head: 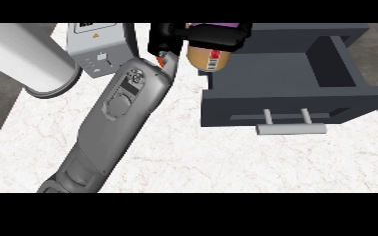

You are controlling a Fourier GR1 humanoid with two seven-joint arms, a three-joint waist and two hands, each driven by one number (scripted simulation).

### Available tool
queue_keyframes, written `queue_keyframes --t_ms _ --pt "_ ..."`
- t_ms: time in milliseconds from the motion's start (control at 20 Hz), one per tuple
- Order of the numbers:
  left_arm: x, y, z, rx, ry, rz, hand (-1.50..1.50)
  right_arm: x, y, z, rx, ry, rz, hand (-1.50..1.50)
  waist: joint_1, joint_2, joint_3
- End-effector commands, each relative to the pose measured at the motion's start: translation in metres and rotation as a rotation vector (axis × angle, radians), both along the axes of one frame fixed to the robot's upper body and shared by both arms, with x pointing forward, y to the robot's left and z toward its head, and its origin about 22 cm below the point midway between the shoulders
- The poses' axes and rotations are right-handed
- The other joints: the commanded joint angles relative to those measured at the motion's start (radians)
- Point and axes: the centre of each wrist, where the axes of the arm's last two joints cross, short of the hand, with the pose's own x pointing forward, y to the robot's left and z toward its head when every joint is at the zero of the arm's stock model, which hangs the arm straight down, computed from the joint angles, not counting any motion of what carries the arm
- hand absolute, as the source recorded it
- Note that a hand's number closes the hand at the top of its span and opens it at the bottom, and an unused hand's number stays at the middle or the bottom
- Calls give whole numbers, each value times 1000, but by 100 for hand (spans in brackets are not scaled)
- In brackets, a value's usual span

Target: Pick up the can, place it into the drawer and close the drawer

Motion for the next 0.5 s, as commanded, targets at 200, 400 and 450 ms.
queue_keyframes --t_ms 200,400,450 --pt "8 -40 25 24 2 9 150 -5 5 -6 -3 1 -6 -150 -9 1 0" --pt "24 -51 41 48 30 7 150 16 3 11 1 -1 0 -150 -13 5 0" --pt "24 -53 41 57 11 -9 150 13 9 -11 -5 5 20 -150 -15 5 1"
